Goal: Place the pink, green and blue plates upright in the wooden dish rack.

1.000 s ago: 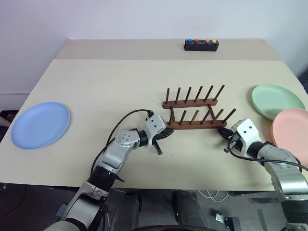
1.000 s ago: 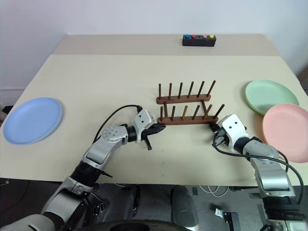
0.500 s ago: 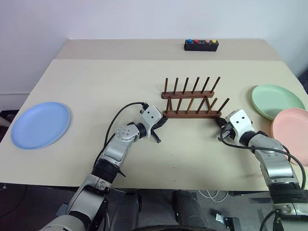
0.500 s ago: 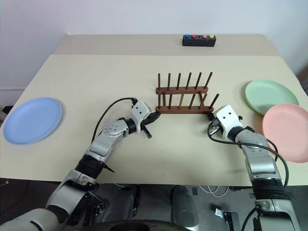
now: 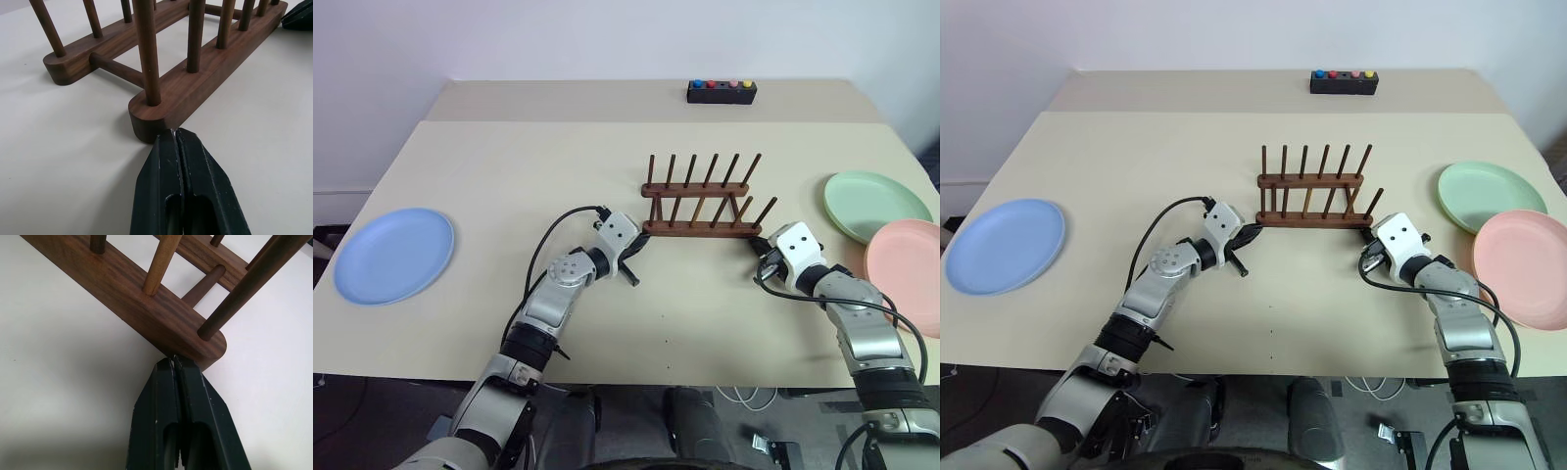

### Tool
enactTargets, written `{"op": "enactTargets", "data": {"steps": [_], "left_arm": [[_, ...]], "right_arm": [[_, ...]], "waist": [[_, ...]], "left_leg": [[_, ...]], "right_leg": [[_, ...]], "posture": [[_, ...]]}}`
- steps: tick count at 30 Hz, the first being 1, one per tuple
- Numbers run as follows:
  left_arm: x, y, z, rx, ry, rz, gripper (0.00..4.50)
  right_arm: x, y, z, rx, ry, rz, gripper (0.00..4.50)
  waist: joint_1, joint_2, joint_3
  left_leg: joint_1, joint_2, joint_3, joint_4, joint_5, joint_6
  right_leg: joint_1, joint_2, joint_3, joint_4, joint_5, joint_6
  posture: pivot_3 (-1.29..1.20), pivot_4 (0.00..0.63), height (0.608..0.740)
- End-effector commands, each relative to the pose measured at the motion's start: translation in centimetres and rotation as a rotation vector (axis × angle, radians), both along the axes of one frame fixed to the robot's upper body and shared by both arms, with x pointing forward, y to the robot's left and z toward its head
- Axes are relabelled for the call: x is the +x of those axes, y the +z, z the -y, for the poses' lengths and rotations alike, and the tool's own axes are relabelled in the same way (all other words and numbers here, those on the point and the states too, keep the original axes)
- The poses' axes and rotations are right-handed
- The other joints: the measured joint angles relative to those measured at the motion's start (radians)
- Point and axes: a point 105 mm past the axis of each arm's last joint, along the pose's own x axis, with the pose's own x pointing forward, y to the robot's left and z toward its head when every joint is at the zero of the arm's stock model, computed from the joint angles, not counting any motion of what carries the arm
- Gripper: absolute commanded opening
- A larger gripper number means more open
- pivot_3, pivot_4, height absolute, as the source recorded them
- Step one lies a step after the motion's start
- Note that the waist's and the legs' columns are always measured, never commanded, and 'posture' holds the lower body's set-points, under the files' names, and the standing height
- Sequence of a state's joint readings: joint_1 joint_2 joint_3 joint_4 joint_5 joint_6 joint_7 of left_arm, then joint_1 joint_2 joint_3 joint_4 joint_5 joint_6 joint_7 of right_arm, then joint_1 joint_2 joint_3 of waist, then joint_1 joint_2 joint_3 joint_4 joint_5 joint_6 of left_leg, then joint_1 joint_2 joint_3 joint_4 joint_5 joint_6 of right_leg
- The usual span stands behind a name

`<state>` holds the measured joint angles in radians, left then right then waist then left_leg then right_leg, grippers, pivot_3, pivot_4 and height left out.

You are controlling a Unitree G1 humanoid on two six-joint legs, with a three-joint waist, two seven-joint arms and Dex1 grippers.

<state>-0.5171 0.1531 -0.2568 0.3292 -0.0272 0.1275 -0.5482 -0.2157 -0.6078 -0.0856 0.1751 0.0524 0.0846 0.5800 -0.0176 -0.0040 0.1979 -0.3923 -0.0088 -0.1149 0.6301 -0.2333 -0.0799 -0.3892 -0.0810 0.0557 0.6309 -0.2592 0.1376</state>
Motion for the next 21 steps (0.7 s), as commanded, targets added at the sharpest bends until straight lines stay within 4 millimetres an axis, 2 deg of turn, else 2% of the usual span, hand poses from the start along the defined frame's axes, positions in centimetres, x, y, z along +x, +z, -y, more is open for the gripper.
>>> {"op": "enactTargets", "data": {"steps": [1,3,7,8,9,12,15,16,18,21], "left_arm": [[-1.0,0.5,0.3,-0.026,-0.053,0.003,0.0],[-2.3,1.1,0.3,-0.066,-0.116,-0.006,0.0],[-3.5,1.8,0.2,-0.108,-0.177,-0.025,0.0],[-4.0,2.0,0.2,-0.112,-0.205,-0.028,0.0],[-4.3,2.1,0.3,-0.113,-0.224,-0.029,0.0],[-5.3,2.2,0.9,-0.128,-0.306,-0.055,0.0],[-6.5,2.3,1.5,-0.144,-0.391,-0.092,0.0],[-7.0,2.6,1.9,-0.158,-0.433,-0.096,0.0],[-7.8,3.0,2.4,-0.176,-0.495,-0.101,0.0],[-8.6,3.4,3.0,-0.194,-0.562,-0.113,0.0]], "right_arm": [[-0.9,1.7,0.0,0.028,0.036,0.018,0.03],[-2.1,3.6,0.9,0.005,0.05,0.048,0.03],[-3.7,5.4,2.4,-0.029,0.047,0.031,0.03],[-4.2,6.7,3.5,-0.012,0.014,0.046,0.03],[-4.5,7.6,4.2,0.004,-0.009,0.058,0.55],[-6.1,9.9,5.9,0.002,-0.059,0.07,1.72],[-6.7,10.2,7.4,-0.009,-0.143,0.057,3.48],[-7.1,9.8,8.3,-0.032,-0.201,0.029,3.83],[-7.8,9.0,9.5,-0.04,-0.289,-0.028,3.83],[-8.7,8.2,10.0,-0.028,-0.351,-0.09,3.83]], "waist": [[0.0,0.0,0.0],[0.001,0.0,0.0],[0.004,0.001,0.001],[0.004,0.0,0.001],[0.005,0.0,0.001],[0.007,0.0,0.001],[0.003,0.0,0.001],[0.002,0.0,0.001],[0.005,0.0,0.001],[0.007,0.0,0.0]], "left_leg": [[0.0,0.0,0.0,0.0,0.0,0.0],[0.0,0.0,0.0,-0.001,0.0,0.0],[-0.002,0.0,0.0,-0.002,0.0,0.0],[-0.002,0.0,0.0,-0.001,0.0,0.0],[-0.001,0.0,0.0,-0.001,0.0,0.0],[-0.001,0.0,0.0,0.0,0.0,0.0],[-0.002,0.0,0.0,0.0,0.0,0.0],[-0.001,0.0,0.0,-0.001,0.0,0.0],[-0.001,0.0,0.0,-0.001,0.0,0.0],[-0.002,0.0,0.0,0.0,0.0,0.0]], "right_leg": [[0.0,0.0,0.0,0.0,0.0,0.0],[0.0,0.0,0.0,0.0,0.0,0.0],[-0.002,-0.001,0.0,0.0,0.0,0.0],[-0.002,0.0,0.0,0.0,0.0,0.0],[-0.001,0.0,0.0,0.0,0.0,0.0],[0.0,0.0,0.0,0.0,-0.002,-0.003],[-0.001,0.0,0.0,-0.001,-0.002,-0.003],[-0.001,0.0,0.0,-0.001,-0.002,-0.003],[-0.001,0.0,0.0,-0.001,-0.002,-0.003],[-0.001,-0.001,0.0,-0.001,-0.002,-0.003]], "posture": [[0.0,0.15,0.734],[0.0,0.15,0.734],[0.0,0.15,0.734],[0.0,0.15,0.734],[0.0,0.15,0.734],[0.0,0.15,0.734],[0.0,0.15,0.734],[0.0,0.15,0.734],[0.0,0.15,0.734],[0.0,0.15,0.734]]}}
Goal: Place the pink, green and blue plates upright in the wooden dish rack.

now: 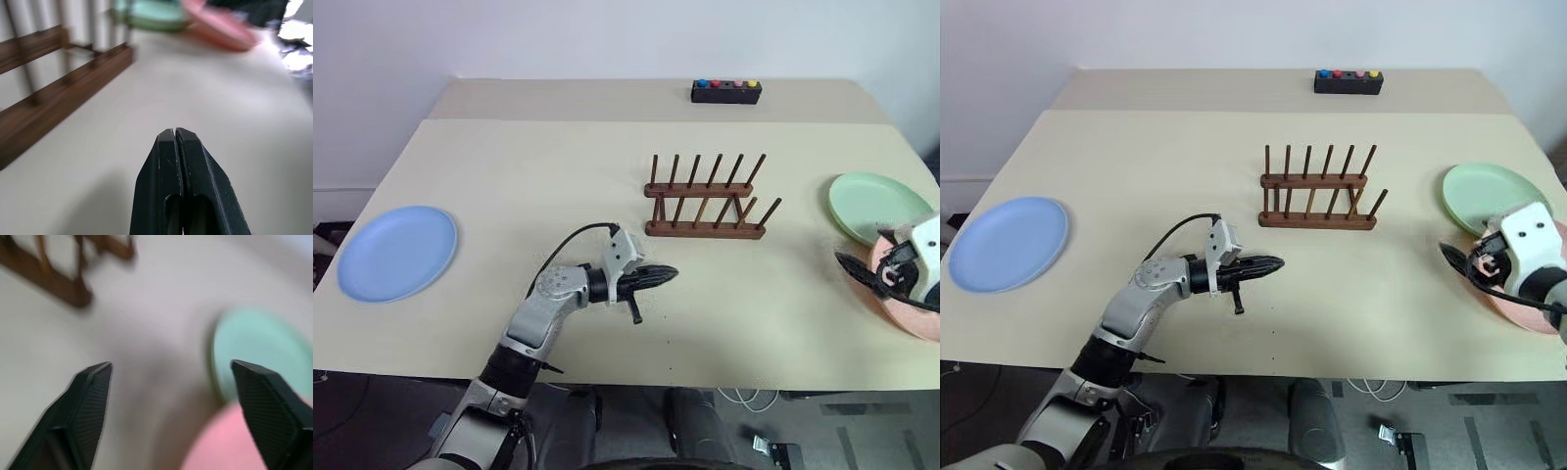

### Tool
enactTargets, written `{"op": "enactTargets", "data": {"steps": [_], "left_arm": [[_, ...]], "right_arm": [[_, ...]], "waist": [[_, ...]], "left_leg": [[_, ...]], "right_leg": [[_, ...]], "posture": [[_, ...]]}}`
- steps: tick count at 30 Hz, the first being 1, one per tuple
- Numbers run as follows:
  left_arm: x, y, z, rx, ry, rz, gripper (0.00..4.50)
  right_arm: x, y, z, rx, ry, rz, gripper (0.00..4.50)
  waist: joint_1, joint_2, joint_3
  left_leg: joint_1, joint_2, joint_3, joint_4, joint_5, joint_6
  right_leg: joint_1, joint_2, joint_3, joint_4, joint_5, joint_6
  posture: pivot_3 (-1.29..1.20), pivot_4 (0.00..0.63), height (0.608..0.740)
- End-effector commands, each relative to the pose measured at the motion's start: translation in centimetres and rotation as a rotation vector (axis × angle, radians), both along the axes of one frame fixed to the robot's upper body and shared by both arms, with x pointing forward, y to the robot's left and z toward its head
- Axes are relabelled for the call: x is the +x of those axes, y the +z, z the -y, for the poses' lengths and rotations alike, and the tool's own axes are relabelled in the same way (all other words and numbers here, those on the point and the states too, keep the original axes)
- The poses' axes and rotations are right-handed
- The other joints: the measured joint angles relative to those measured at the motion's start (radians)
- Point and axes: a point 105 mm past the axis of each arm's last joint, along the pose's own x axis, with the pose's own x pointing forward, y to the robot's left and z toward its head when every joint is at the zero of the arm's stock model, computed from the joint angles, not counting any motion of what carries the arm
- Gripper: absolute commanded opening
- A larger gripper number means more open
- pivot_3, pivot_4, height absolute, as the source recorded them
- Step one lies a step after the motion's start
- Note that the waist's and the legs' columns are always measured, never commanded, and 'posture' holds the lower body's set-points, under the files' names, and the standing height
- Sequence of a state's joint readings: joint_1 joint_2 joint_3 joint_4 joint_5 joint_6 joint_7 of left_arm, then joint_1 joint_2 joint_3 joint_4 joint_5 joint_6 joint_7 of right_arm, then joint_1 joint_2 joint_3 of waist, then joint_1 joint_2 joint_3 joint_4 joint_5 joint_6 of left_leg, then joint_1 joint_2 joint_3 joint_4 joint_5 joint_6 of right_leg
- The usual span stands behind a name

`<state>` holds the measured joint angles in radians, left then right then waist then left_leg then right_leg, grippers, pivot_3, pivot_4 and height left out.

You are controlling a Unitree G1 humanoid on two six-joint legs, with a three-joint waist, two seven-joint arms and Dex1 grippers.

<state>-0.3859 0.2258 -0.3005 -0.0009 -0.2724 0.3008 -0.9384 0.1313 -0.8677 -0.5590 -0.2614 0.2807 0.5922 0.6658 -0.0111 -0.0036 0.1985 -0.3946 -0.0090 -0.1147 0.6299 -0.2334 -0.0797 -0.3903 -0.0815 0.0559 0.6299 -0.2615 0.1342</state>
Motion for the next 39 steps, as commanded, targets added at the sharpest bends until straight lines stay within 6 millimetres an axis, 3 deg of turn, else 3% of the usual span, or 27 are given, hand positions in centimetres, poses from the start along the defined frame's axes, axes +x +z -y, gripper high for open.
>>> {"op": "enactTargets", "data": {"steps": [1,5,10,14,17,23,29,36,39], "left_arm": [[-1.3,1.4,1.0,-0.045,-0.101,0.015,0.0],[-1.4,1.1,1.5,-0.017,-0.14,0.034,0.0],[-1.2,0.9,2.1,-0.018,-0.147,0.032,0.0],[-1.3,0.7,2.4,-0.016,-0.151,0.034,0.0],[-1.5,0.5,2.3,-0.014,-0.149,0.033,0.0],[-1.3,0.5,1.9,-0.007,-0.125,0.039,0.0],[-1.2,0.5,1.8,-0.008,-0.117,0.038,0.0],[-1.1,0.5,2.0,-0.01,-0.115,0.04,0.0],[-1.0,0.5,2.0,-0.009,-0.116,0.041,0.0]], "right_arm": [[-1.1,1.1,0.2,-0.012,-0.052,-0.003,3.83],[-2.4,-0.9,-0.3,0.009,-0.075,-0.098,3.83],[-2.7,-2.2,1.1,-0.034,-0.189,-0.132,3.83],[-2.6,-3.0,1.2,-0.056,-0.212,-0.149,3.83],[-2.3,-3.9,0.6,-0.059,-0.204,-0.169,3.1],[-2.1,-4.4,1.1,-0.081,-0.229,-0.182,0.05],[-1.9,-4.0,0.9,-0.106,-0.218,-0.175,0.05],[-1.9,-1.6,0.5,-0.221,-0.154,-0.138,0.05],[-1.4,2.2,-2.2,-0.29,0.028,0.021,0.05]], "waist": [[0.0,0.0,0.0],[-0.002,0.0,0.0],[-0.001,0.0,0.0],[-0.001,0.0,0.0],[-0.001,0.0,0.0],[-0.001,0.0,0.0],[-0.001,0.0,0.0],[-0.001,0.0,0.0],[-0.002,0.0,0.0]], "left_leg": [[0.0,0.0,0.0,0.0,0.0,0.0],[0.0,0.0,0.0,0.0,0.0,0.0],[0.0,0.0,0.0,0.0,0.0,0.0],[0.0,0.0,0.0,0.0,0.0,0.0],[-0.001,0.0,0.0,0.0,0.0,0.0],[-0.001,0.0,0.0,0.0,0.0,0.0],[-0.001,0.0,0.0,0.0,0.0,0.0],[-0.001,0.0,0.0,0.0,0.0,0.0],[-0.001,0.0,0.0,0.0,0.0,0.0]], "right_leg": [[0.0,0.0,0.0,0.0,0.0,0.0],[0.0,0.0,0.0,0.0,0.0,0.0],[0.0,0.0,0.0,-0.001,0.0,-0.001],[0.0,0.0,0.0,-0.001,-0.001,-0.001],[-0.001,0.0,0.0,-0.001,0.0,-0.001],[-0.001,0.0,0.0,-0.001,0.0,-0.001],[-0.001,0.0,0.0,-0.001,0.0,-0.001],[-0.001,0.0,0.0,-0.001,-0.001,-0.001],[-0.001,0.0,0.0,-0.001,-0.001,0.0]], "posture": [[0.0,0.15,0.734],[0.0,0.15,0.734],[0.0,0.15,0.734],[0.0,0.15,0.734],[0.0,0.15,0.734],[0.0,0.15,0.734],[0.0,0.15,0.734],[0.0,0.15,0.734],[0.0,0.15,0.734]]}}
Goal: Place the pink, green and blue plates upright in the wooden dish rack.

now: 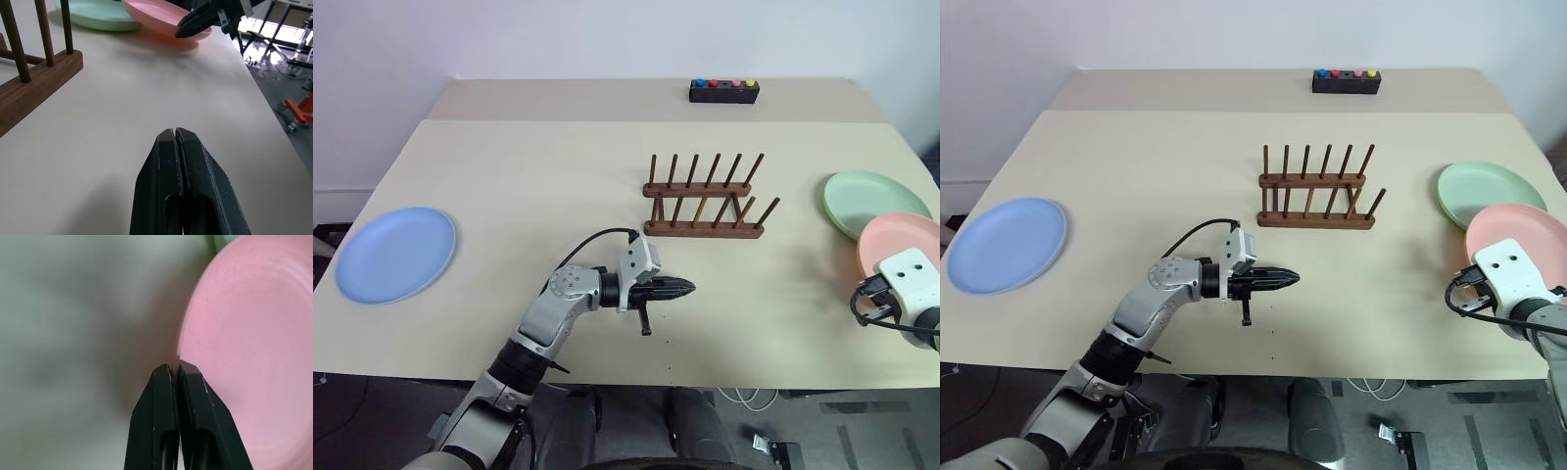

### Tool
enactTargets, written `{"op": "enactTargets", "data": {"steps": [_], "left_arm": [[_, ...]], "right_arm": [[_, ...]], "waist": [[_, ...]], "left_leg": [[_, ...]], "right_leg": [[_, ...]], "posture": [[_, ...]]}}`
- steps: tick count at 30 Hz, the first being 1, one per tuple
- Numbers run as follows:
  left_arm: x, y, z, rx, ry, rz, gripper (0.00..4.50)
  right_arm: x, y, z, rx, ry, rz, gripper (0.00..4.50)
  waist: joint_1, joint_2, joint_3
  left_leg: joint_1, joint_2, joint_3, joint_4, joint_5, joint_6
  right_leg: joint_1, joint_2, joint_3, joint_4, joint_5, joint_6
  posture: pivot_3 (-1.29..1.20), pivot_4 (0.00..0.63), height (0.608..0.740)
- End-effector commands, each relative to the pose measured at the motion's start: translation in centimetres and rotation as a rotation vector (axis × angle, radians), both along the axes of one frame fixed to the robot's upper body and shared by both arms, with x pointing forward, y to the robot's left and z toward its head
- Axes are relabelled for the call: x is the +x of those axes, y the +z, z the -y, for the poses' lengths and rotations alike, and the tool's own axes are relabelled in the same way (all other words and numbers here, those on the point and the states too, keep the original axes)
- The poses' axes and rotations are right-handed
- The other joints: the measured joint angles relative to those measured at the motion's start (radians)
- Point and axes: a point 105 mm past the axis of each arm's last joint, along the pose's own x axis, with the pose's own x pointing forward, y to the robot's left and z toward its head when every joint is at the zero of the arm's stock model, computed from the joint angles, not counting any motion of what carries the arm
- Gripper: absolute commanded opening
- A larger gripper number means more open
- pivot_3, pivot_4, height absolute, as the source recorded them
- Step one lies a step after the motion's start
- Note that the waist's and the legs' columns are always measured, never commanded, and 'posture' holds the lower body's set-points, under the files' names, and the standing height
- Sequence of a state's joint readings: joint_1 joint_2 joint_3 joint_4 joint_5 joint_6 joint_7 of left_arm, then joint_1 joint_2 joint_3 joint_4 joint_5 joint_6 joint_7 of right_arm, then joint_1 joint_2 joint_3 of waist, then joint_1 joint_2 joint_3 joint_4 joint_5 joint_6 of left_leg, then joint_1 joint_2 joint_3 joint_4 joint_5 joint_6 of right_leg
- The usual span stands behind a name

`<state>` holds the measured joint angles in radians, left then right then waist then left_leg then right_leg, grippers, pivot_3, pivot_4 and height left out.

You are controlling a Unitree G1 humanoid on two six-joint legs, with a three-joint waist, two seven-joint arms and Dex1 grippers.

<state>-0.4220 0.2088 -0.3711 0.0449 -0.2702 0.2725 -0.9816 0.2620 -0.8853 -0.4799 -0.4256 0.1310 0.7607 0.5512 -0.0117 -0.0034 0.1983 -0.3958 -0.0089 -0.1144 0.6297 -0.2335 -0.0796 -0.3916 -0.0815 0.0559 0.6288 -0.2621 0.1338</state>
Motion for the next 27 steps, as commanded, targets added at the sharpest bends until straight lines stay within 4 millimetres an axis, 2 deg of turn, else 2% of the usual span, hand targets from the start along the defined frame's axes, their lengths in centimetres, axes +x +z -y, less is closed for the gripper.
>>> {"op": "enactTargets", "data": {"steps": [1,4,7,9,14,16,20,23,27], "left_arm": [[0.0,0.9,0.2,-0.029,-0.008,0.039,0.0],[0.1,1.0,0.2,-0.03,-0.008,0.04,0.0],[0.3,1.0,0.1,-0.028,-0.001,0.045,0.0],[0.5,1.1,0.1,-0.028,0.007,0.053,0.0],[0.8,1.2,-0.1,-0.029,0.029,0.063,0.0],[1.0,1.2,-0.3,-0.022,0.051,0.071,0.0],[1.3,1.4,-1.1,-0.024,0.092,0.083,0.0],[1.3,1.5,-2.2,-0.021,0.155,0.09,0.0],[1.2,1.2,-3.0,-0.01,0.201,0.088,0.0]], "right_arm": [[0.9,6.3,-3.1,-0.103,0.235,0.23,0.05],[1.4,8.8,-4.3,-0.103,0.318,0.35,0.05],[2.9,12.0,-5.7,-0.072,0.39,0.533,0.05],[4.0,13.8,-7.5,0.03,0.474,0.64,0.05],[5.6,16.3,-10.3,0.425,0.638,0.73,0.05],[6.4,17.0,-10.6,0.531,0.67,0.76,0.05],[7.8,17.3,-10.9,0.656,0.701,0.746,0.05],[9.0,17.8,-10.0,0.721,0.695,0.771,0.05],[9.2,17.8,-10.8,0.791,0.781,0.762,0.05]], "waist": [[-0.002,0.0,0.0],[-0.004,0.0,0.0],[-0.004,-0.001,0.001],[-0.005,-0.001,0.001],[-0.001,-0.001,0.001],[-0.001,-0.001,0.001],[-0.001,-0.001,0.001],[-0.006,0.0,0.001],[-0.006,0.0,0.001]], "left_leg": [[0.0,0.0,0.0,0.0,0.0,0.0],[0.0,0.0,0.0,0.0,0.0,0.0],[0.0,0.0,0.0,0.0,0.0,0.0],[0.0,0.0,0.0,0.001,0.0,0.0],[0.0,0.0,-0.001,-0.001,0.0,0.0],[-0.001,0.0,-0.001,-0.001,0.0,0.0],[-0.001,0.0,-0.001,-0.001,0.0,0.0],[-0.001,0.0,-0.001,-0.001,0.0,0.0],[-0.001,0.0,-0.001,-0.003,0.0,0.0]], "right_leg": [[0.0,0.0,0.0,0.0,0.0,0.0],[0.0,0.0,0.0,0.0,-0.001,0.002],[0.0,0.0,0.0,0.0,-0.001,0.003],[0.0,0.0,0.0,0.0,0.0,0.0],[0.0,0.0,-0.001,0.0,0.001,0.002],[0.0,0.0,-0.001,0.0,0.002,0.003],[-0.001,0.0,-0.001,0.0,0.002,0.003],[-0.002,0.0,-0.001,0.001,0.002,0.003],[-0.003,0.0,0.0,0.001,0.002,0.003]], "posture": [[0.0,0.15,0.734],[0.0,0.15,0.734],[0.0,0.15,0.734],[0.0,0.15,0.734],[0.0,0.15,0.734],[0.0,0.15,0.734],[0.0,0.15,0.734],[0.0,0.15,0.734],[0.0,0.15,0.734]]}}
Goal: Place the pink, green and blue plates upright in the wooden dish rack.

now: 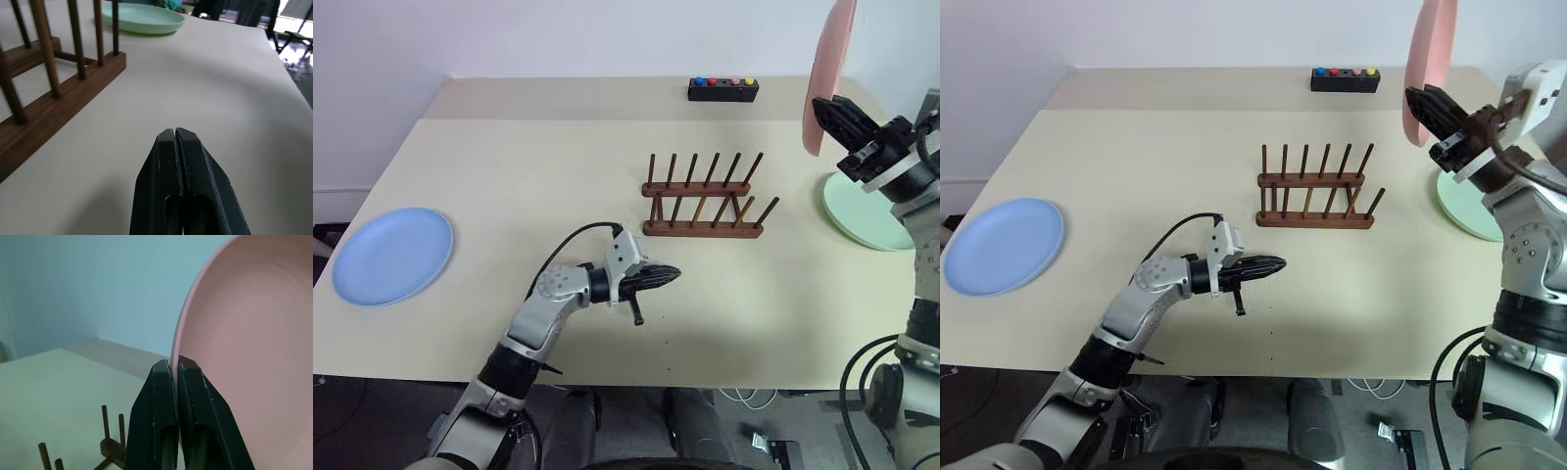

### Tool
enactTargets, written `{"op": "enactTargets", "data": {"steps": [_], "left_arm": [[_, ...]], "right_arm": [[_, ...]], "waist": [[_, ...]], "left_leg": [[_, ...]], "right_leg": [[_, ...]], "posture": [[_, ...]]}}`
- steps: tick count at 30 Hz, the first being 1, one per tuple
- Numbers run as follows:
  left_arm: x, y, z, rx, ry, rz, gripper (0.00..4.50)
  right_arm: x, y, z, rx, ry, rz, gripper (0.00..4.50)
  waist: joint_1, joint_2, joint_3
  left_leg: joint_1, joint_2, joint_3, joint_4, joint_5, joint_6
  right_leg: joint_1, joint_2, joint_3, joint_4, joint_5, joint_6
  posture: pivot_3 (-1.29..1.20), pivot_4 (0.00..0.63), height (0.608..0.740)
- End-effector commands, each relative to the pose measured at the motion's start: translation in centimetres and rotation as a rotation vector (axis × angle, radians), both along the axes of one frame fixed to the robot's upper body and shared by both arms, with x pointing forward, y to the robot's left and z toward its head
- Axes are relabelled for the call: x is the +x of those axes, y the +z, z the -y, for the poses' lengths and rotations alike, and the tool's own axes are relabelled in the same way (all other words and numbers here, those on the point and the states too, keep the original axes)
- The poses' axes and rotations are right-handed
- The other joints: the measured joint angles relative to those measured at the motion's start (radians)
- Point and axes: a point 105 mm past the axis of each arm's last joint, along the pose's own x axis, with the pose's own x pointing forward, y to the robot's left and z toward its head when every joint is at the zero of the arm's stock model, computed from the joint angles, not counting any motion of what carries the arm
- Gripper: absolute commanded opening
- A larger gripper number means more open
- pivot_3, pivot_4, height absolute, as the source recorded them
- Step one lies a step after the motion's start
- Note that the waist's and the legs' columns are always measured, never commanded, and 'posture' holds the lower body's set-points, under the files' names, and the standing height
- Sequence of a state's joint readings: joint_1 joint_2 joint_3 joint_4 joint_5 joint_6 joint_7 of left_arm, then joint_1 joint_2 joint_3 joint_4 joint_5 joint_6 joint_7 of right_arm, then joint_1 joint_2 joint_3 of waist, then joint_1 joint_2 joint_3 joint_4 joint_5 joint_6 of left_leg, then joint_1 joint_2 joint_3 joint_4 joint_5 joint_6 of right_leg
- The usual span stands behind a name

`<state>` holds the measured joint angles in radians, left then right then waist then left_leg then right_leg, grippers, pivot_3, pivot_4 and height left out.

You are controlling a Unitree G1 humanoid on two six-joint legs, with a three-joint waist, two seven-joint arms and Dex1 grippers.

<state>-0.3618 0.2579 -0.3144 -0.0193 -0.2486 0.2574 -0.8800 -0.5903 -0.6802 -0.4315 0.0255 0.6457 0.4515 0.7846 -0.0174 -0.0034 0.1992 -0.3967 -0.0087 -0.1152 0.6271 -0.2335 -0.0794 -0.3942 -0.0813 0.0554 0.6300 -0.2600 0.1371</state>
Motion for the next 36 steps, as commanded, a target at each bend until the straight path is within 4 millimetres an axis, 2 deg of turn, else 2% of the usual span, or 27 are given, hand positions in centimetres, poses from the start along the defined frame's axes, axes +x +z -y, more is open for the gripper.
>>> {"op": "enactTargets", "data": {"steps": [1,6,11,14,18,27,36], "left_arm": [[0.0,1.2,-0.6,-0.019,0.037,0.042,0.0],[-0.2,1.4,-1.1,-0.033,0.083,0.028,0.0],[-0.1,1.5,-1.4,-0.027,0.099,0.028,0.0],[-0.1,1.6,-1.5,-0.025,0.103,0.028,0.0],[-0.1,1.6,-1.5,-0.025,0.108,0.028,0.0],[-0.1,1.6,-1.5,-0.027,0.111,0.025,0.0],[-0.1,1.4,-1.5,-0.03,0.114,0.017,0.0]], "right_arm": [[-0.7,1.7,-1.1,0.049,0.12,0.074,0.05],[-0.7,1.3,-0.9,0.152,0.21,0.015,0.05],[-2.6,1.4,-2.1,0.212,0.425,-0.013,0.05],[-2.8,0.9,-2.1,0.23,0.473,-0.049,0.05],[-2.7,0.2,-2.0,0.229,0.494,-0.095,0.05],[-1.8,-0.4,0.0,0.28,0.445,-0.135,0.05],[-1.4,-1.6,1.0,0.299,0.418,-0.183,0.05]], "waist": [[0.0,0.0,0.0],[0.002,0.0,0.0],[0.001,0.001,0.0],[0.001,0.001,0.0],[0.001,0.001,0.0],[0.001,0.001,0.0],[0.0,0.001,0.0]], "left_leg": [[0.0,0.0,0.0,0.0,0.0,0.0],[-0.001,0.0,0.0,0.001,0.0,0.0],[-0.001,0.0,0.0,0.001,0.0,0.0],[-0.001,0.0,0.0,0.001,0.0,0.0],[-0.001,0.0,0.0,0.001,0.0,0.0],[-0.001,0.0,0.0,0.001,0.0,0.0],[-0.001,0.0,0.0,0.001,0.0,0.0]], "right_leg": [[0.0,0.0,0.0,0.0,0.0,0.0],[0.0,0.0,0.0,0.0,0.0,0.0],[0.0,0.0,0.0,0.0,0.0,0.0],[0.0,0.0,0.0,0.0,0.0,0.0],[0.0,0.0,0.0,0.0,0.0,0.0],[0.0,0.0,0.0,0.0,0.0,0.0],[0.0,0.0,0.0,0.0,0.0,0.0]], "posture": [[0.0,0.15,0.734],[0.0,0.15,0.734],[0.0,0.15,0.734],[0.0,0.15,0.734],[0.0,0.15,0.734],[0.0,0.15,0.734],[0.0,0.15,0.734]]}}
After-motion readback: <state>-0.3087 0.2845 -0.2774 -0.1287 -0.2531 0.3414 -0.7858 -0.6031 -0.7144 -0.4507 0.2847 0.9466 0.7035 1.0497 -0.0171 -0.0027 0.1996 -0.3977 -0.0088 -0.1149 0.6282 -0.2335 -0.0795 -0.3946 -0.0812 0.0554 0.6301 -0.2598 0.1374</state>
